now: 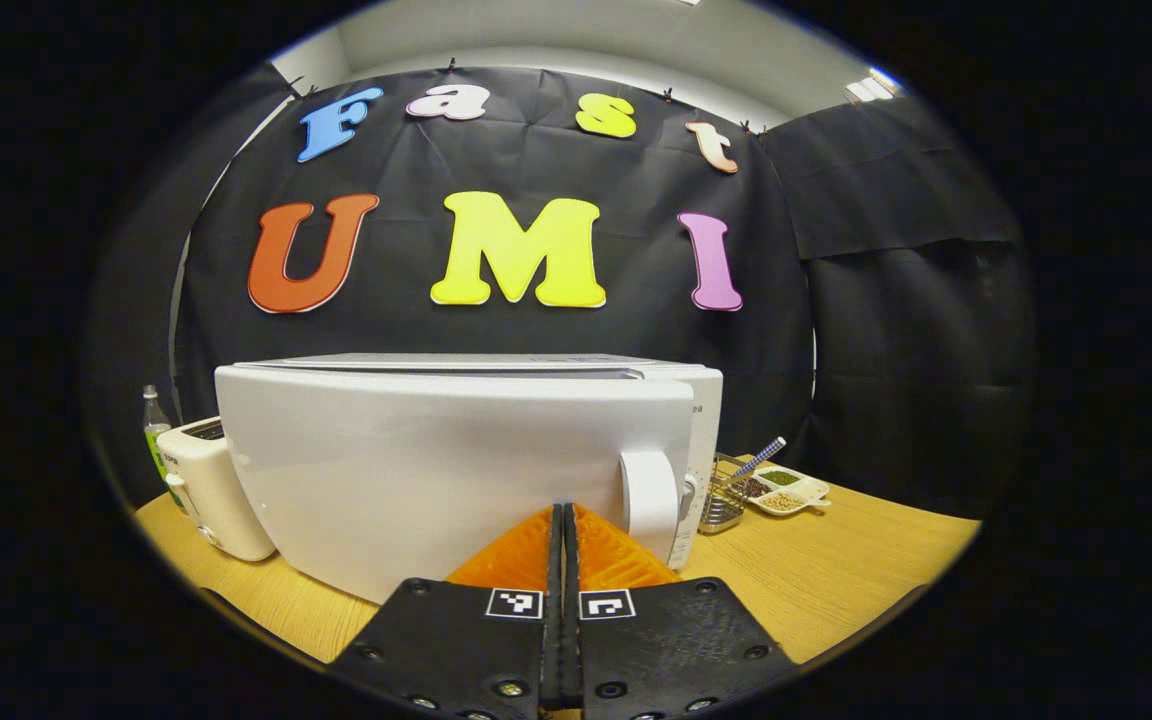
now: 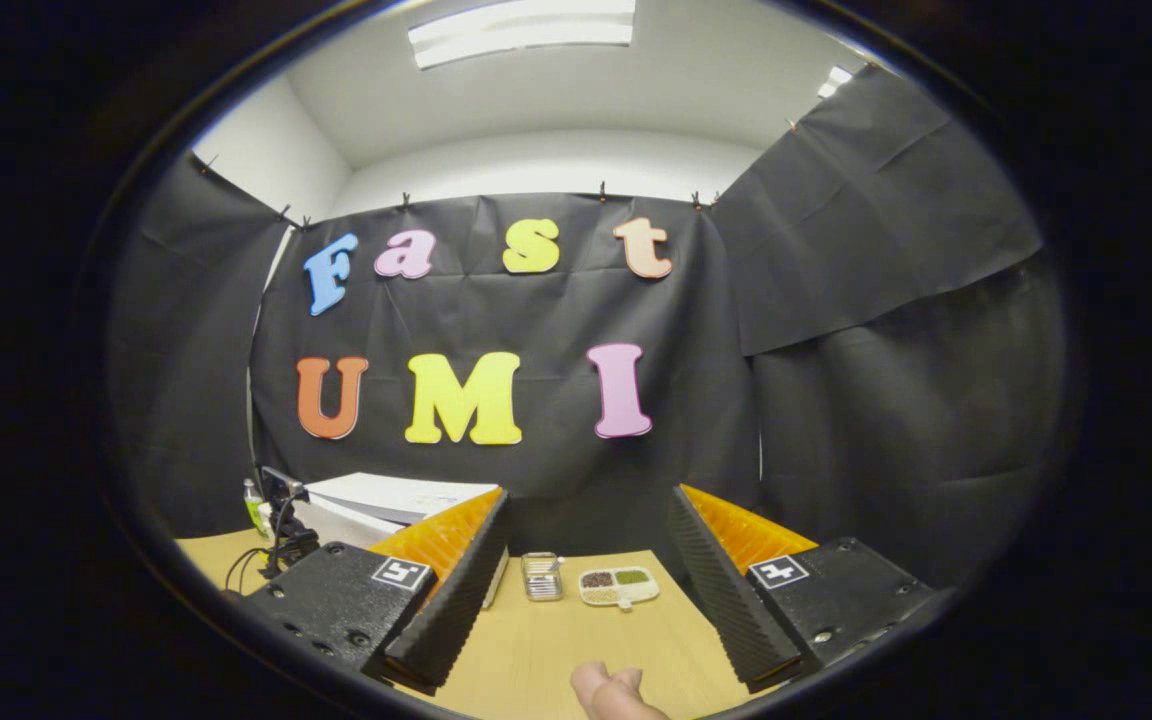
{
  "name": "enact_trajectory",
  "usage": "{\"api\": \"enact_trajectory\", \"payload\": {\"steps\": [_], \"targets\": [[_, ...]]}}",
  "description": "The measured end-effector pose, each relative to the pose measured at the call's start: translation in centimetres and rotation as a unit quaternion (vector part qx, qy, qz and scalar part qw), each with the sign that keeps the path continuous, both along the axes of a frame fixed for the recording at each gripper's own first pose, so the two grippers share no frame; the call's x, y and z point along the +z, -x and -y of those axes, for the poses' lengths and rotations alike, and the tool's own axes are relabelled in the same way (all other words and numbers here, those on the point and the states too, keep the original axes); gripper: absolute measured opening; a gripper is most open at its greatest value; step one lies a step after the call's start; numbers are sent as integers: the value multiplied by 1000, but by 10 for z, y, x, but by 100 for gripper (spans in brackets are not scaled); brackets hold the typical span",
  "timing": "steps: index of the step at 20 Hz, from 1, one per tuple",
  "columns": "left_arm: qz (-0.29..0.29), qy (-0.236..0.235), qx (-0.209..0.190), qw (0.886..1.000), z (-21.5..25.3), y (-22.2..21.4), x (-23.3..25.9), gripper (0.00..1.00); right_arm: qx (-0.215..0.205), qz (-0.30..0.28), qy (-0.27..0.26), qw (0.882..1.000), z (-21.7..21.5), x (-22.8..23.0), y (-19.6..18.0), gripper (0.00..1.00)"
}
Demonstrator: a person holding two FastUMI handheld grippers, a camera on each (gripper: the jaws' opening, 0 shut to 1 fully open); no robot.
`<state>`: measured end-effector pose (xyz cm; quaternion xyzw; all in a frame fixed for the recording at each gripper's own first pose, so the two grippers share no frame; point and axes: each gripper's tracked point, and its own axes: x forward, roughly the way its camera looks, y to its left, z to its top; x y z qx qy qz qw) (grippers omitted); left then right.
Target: Open the microwave oven with the left hand, put the food in, and close the microwave oven.
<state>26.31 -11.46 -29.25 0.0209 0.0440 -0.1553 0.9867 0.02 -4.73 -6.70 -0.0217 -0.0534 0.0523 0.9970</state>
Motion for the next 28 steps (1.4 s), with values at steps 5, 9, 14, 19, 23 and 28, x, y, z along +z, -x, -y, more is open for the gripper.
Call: {"api": "enact_trajectory", "payload": {"steps": [5,9,14,19,23,28], "targets": [[-2,17,2,1000,12,-19,-2,0,-5,-13,-7,1000,8,-11,-11,100],[-3,18,17,1000,18,-40,-3,0,-7,-30,-13,999,12,-24,-22,100],[-5,18,29,999,19,-45,-4,0,-13,-46,-15,999,14,-34,-26,100],[-10,23,35,999,19,-47,-3,0,-11,-58,-23,998,6,-40,-16,100],[-10,11,43,999,19,-51,-4,0,-13,-65,-17,998,-1,-41,-8,92],[-13,-15,63,998,18,-55,-8,0,-5,-93,-17,996,-16,-50,2,92]]}}
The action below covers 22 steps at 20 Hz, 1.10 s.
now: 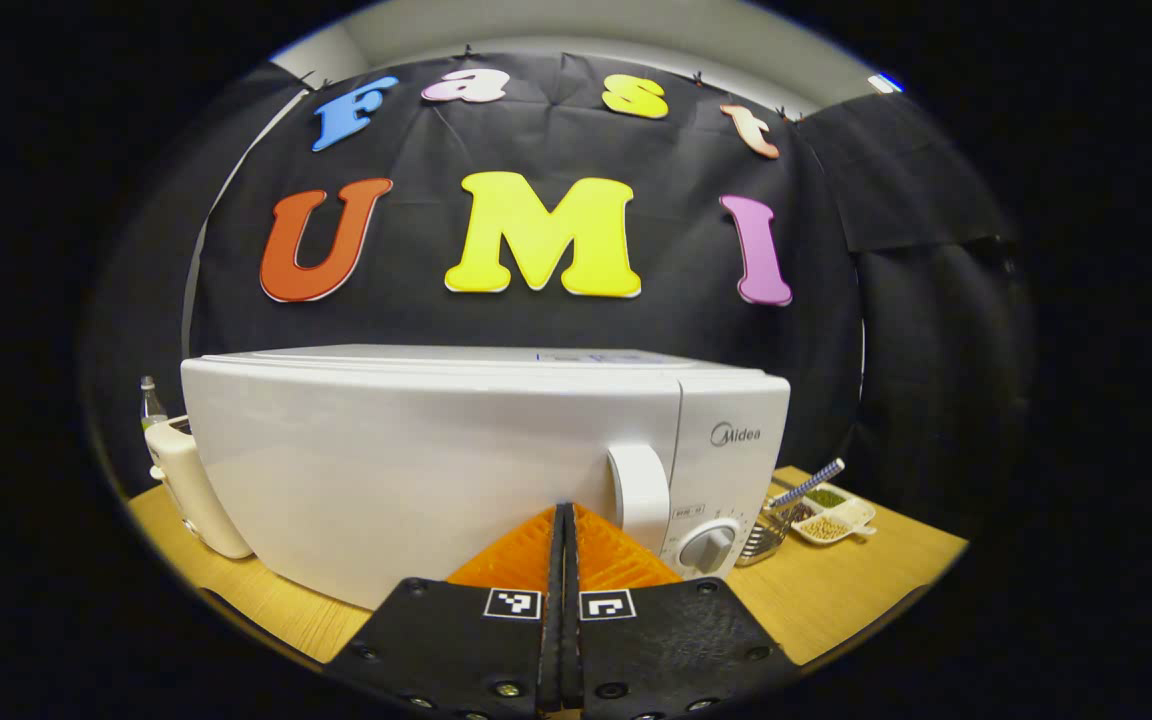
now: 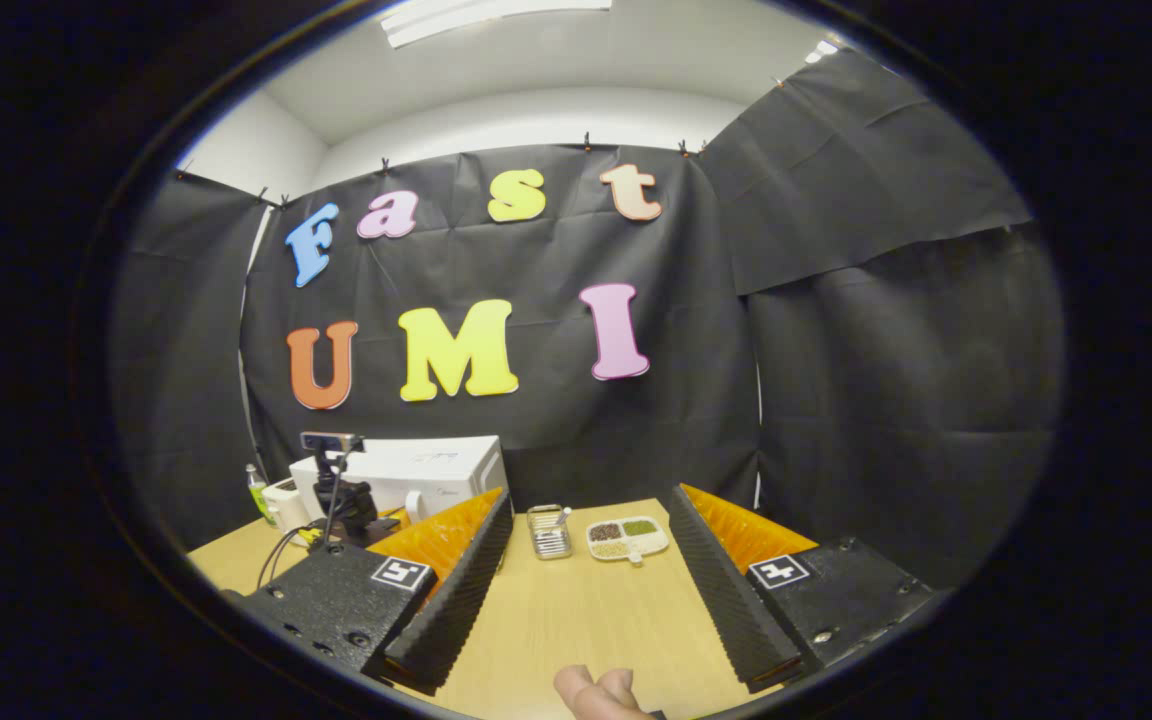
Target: Open the microwave oven with the left hand, put the food in, and close the microwave oven.
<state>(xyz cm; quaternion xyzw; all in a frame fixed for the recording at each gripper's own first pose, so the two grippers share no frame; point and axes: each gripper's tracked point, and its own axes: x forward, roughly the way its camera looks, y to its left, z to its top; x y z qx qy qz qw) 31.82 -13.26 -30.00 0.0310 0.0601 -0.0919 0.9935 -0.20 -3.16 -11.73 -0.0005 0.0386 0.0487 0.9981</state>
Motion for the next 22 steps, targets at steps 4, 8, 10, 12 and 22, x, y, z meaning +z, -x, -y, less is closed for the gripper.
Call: {"api": "enact_trajectory", "payload": {"steps": [4,8,10,12,22], "targets": [[-31,22,-7,999,4,18,-3,0,6,-22,1,1000,-5,-11,4,100],[-35,9,-6,999,-4,55,9,0,7,-40,-11,999,-5,-24,9,100],[-48,24,-31,998,3,84,19,0,4,-43,-19,999,-2,-27,13,100],[-41,21,-33,998,-4,116,37,0,-5,-43,-25,999,3,-27,16,100],[23,18,21,999,-49,260,137,93,-12,-20,-37,999,-5,-16,47,100]]}}
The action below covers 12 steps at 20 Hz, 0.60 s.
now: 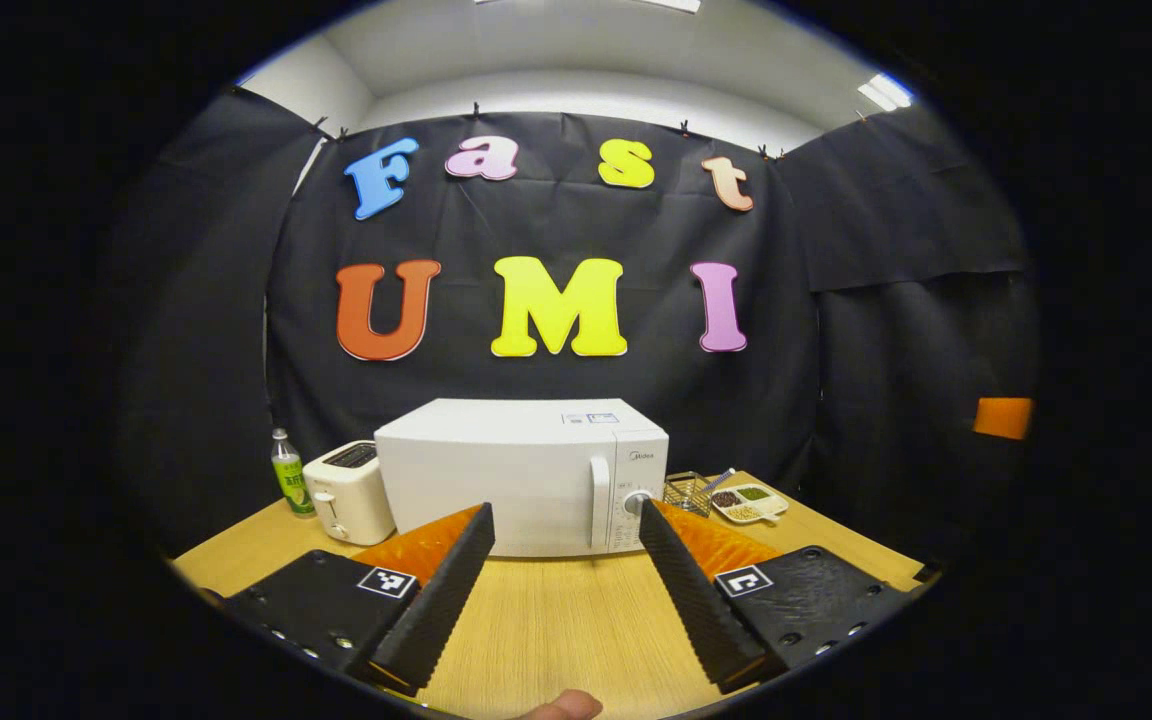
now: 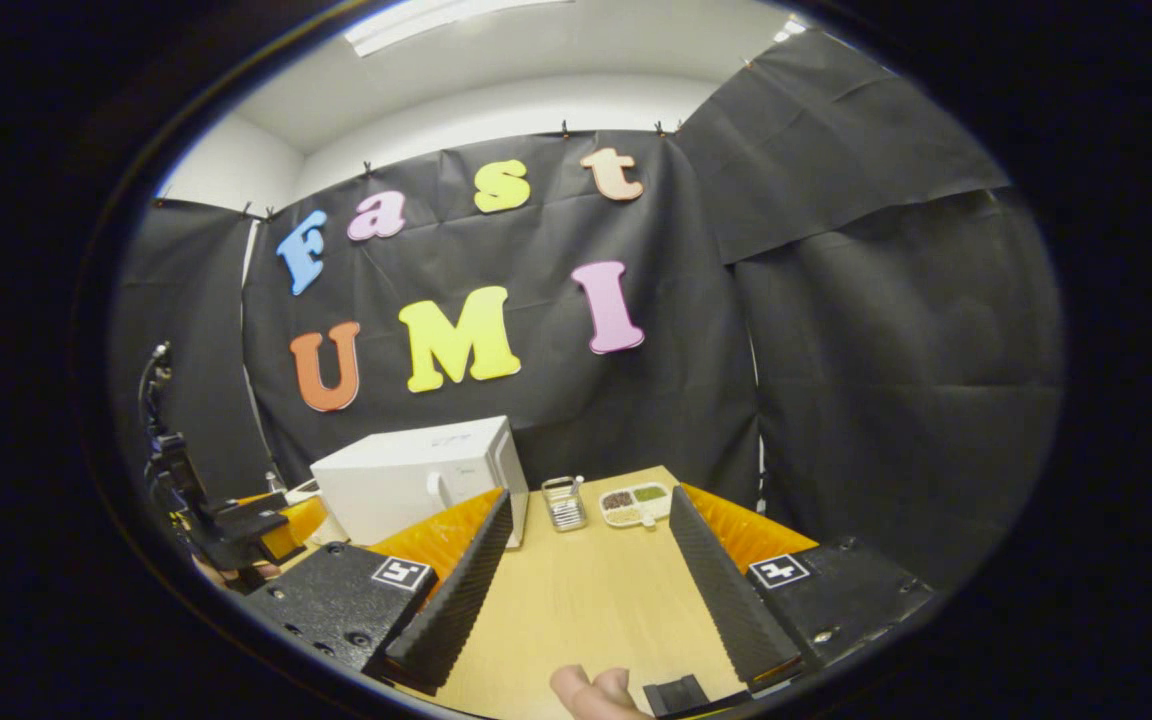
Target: Open the microwave oven with the left hand, put the food in, and close the microwave oven.
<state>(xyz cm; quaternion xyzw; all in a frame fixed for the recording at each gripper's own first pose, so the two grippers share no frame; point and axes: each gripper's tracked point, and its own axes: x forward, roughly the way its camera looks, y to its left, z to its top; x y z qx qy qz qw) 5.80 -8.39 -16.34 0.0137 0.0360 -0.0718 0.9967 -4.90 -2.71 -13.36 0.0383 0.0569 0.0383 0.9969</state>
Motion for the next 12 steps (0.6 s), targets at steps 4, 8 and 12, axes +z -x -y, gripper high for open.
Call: {"api": "enact_trajectory", "payload": {"steps": [4,8,12], "targets": [[4,-1,38,999,-31,48,20,94,-10,20,8,1000,6,17,21,100],[-6,-16,102,995,-68,90,30,95,-27,45,25,998,14,30,42,100],[22,-6,88,996,-69,123,47,93,-34,73,43,996,14,37,61,100]]}}
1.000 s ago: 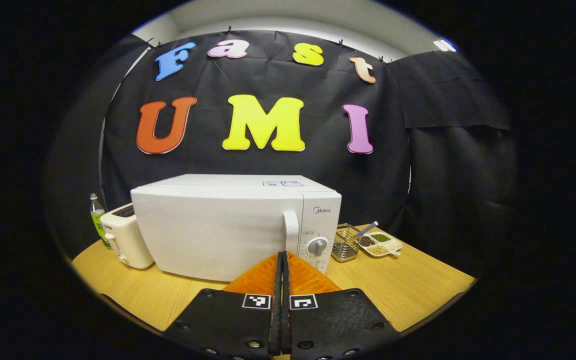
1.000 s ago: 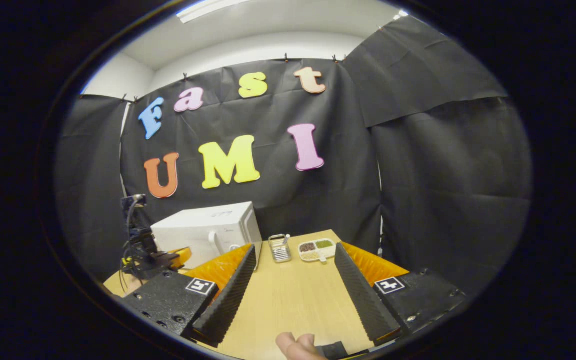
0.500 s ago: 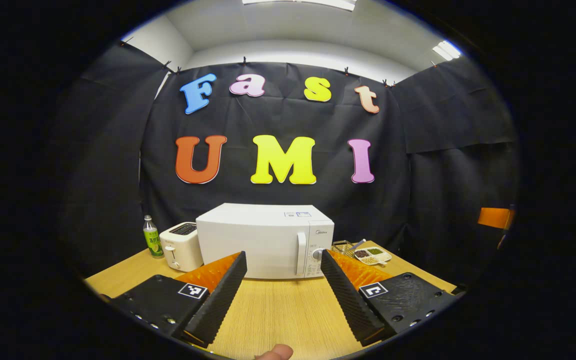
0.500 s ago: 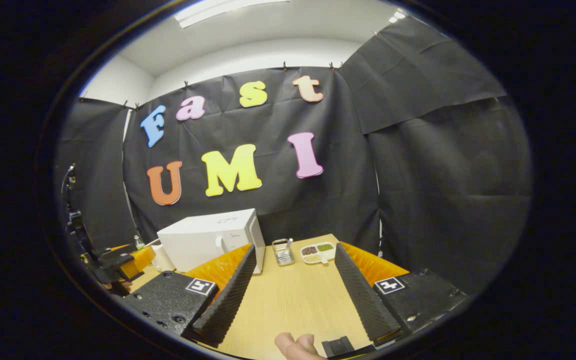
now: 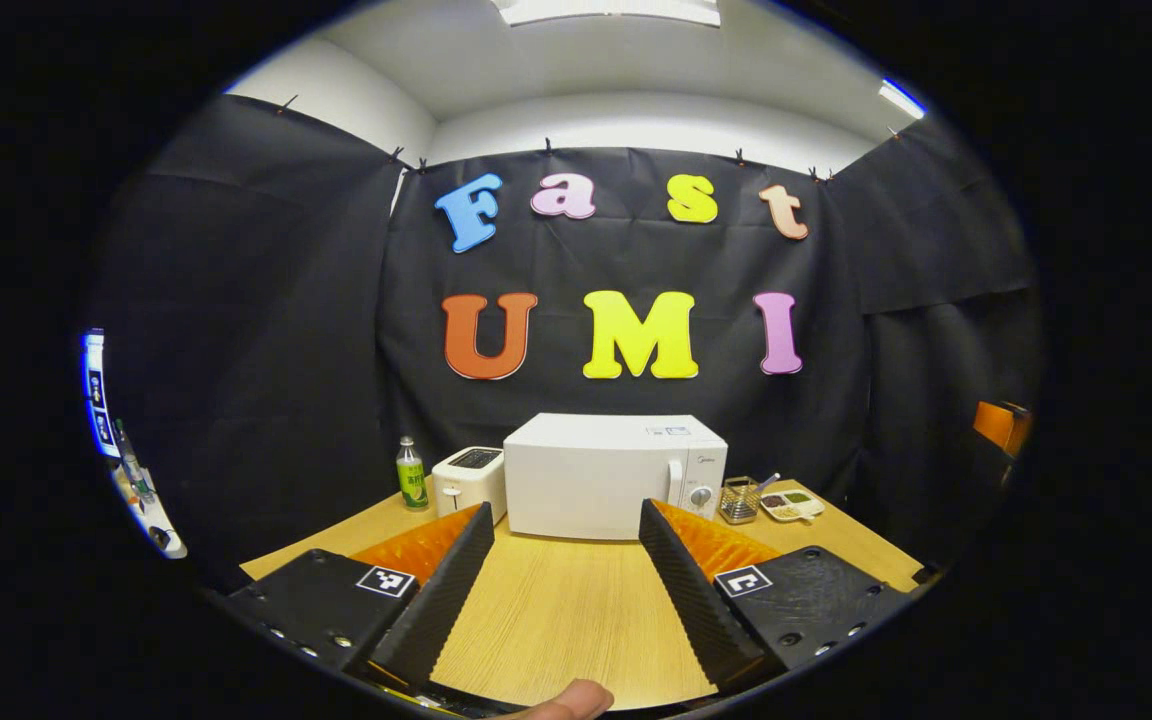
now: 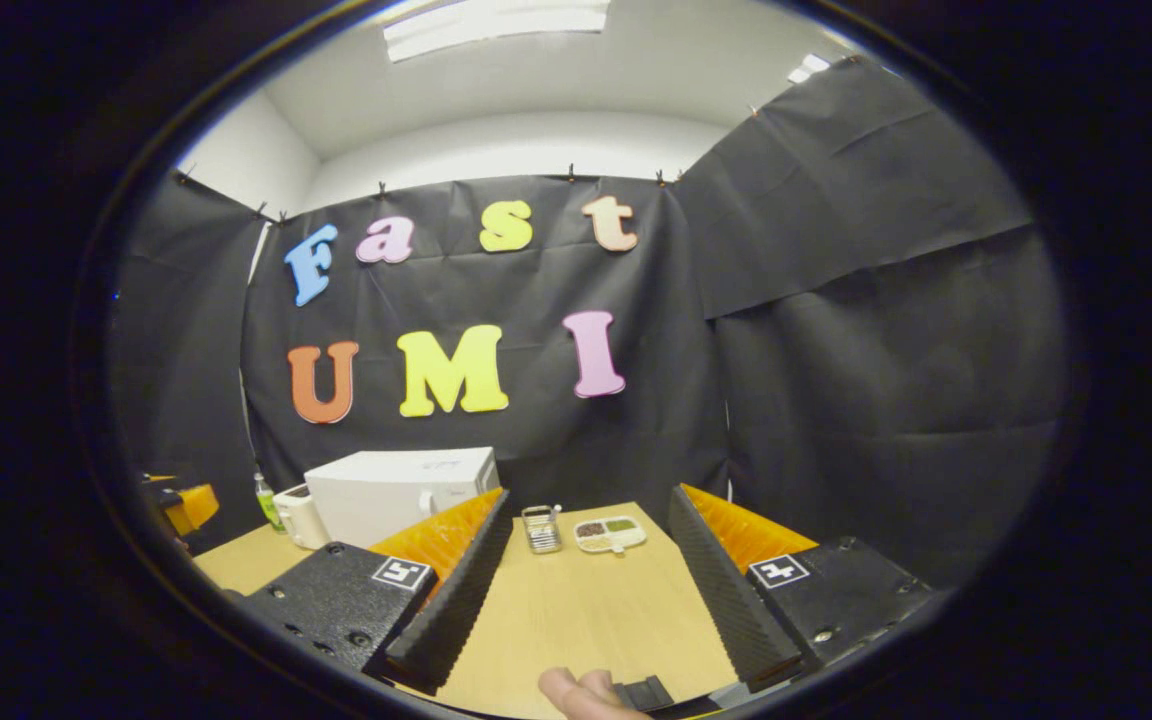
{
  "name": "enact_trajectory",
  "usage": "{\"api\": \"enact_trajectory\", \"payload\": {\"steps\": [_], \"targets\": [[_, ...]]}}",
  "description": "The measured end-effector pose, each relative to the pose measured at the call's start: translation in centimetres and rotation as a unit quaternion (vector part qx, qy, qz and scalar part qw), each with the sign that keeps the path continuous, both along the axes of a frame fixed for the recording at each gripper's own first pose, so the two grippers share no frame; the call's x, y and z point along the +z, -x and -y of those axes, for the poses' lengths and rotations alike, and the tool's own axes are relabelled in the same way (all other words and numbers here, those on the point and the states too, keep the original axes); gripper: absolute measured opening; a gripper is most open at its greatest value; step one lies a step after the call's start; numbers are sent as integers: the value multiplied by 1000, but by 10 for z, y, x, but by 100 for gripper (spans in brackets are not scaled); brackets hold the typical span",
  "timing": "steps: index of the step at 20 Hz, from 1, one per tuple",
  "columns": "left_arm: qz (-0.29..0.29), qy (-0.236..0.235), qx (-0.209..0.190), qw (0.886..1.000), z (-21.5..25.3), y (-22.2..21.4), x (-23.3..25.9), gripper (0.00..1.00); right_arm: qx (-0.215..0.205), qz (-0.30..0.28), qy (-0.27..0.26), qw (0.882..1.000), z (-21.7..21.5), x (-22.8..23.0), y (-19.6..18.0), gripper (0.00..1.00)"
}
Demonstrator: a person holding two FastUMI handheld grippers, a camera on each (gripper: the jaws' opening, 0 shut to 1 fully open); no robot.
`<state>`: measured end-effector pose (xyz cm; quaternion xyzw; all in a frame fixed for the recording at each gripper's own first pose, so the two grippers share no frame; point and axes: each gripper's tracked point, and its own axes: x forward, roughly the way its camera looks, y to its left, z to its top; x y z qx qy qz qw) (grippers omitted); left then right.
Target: Open the microwave oven with the left hand, put the food in, and close the microwave oven.
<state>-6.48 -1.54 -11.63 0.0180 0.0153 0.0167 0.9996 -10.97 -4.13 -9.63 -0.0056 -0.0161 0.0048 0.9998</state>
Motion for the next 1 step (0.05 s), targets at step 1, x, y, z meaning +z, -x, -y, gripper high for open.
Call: {"api": "enact_trajectory", "payload": {"steps": [1], "targets": [[6,2,-6,1000,0,7,3,92,1,4,4,1000,-2,2,3,100]]}}
